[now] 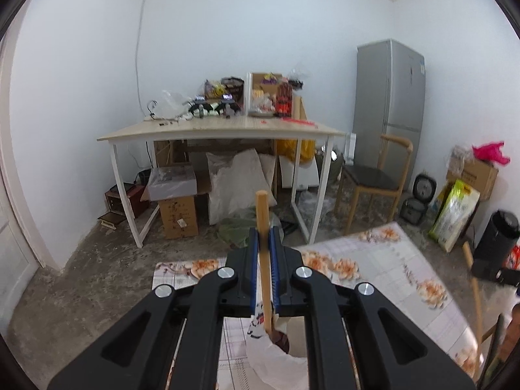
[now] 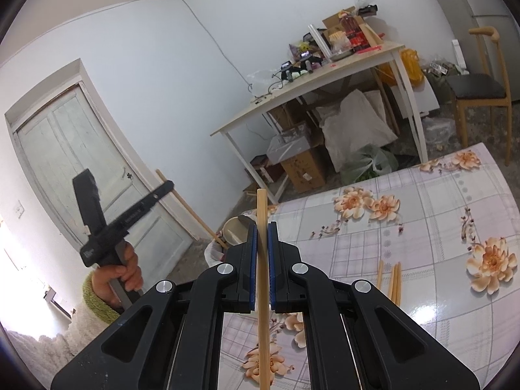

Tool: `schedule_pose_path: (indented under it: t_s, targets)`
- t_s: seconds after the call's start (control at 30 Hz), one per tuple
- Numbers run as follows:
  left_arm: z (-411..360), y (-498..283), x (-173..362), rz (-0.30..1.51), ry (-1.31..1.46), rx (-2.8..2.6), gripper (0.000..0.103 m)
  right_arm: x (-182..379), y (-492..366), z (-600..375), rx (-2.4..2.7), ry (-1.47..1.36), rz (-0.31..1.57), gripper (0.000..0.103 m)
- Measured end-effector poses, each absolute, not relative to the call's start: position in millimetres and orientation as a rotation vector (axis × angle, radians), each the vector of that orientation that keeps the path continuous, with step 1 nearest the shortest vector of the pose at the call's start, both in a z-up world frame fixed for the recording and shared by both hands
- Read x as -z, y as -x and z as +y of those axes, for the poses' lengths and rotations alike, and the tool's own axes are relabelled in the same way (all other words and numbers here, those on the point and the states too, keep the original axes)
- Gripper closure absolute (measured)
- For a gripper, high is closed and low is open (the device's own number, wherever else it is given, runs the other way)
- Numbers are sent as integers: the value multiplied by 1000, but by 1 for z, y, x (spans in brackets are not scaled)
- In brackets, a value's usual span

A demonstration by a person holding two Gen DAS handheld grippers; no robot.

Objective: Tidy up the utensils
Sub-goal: 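Lower the bamboo chopstick into the holder with the left tool and open it, then lower the bamboo chopstick into the holder with the right tool and open it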

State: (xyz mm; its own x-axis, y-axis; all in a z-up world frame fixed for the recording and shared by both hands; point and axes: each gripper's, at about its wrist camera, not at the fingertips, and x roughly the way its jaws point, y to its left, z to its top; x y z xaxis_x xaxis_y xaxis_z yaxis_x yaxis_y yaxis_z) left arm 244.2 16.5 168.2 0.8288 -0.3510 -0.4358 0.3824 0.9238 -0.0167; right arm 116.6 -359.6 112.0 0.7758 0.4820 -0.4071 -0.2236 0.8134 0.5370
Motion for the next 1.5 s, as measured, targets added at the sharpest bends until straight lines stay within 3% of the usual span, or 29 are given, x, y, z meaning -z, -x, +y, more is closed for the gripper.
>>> schedule_pose_path:
  t_s: [0.5,0.63,0.77,1.2,1.5]
  targets:
    - [-1,-254,-122,671,-200,418,91,-116,-120,-355,-399,-477,562,99]
    - [6,-247,-128,675,-137,440,70,-125,-121,-351,-407,-463,548,99]
    - [21,-228,-137,651,-78,450,58,-140,-125,-347,-432,-455,517,99]
    - [79,-168,-131,591,58,404,37,-220,-171,-319,-577,-439,374,99]
    - [115,-139,-99,638,96,329,26,-216,-221,-284,-556,-398,390,99]
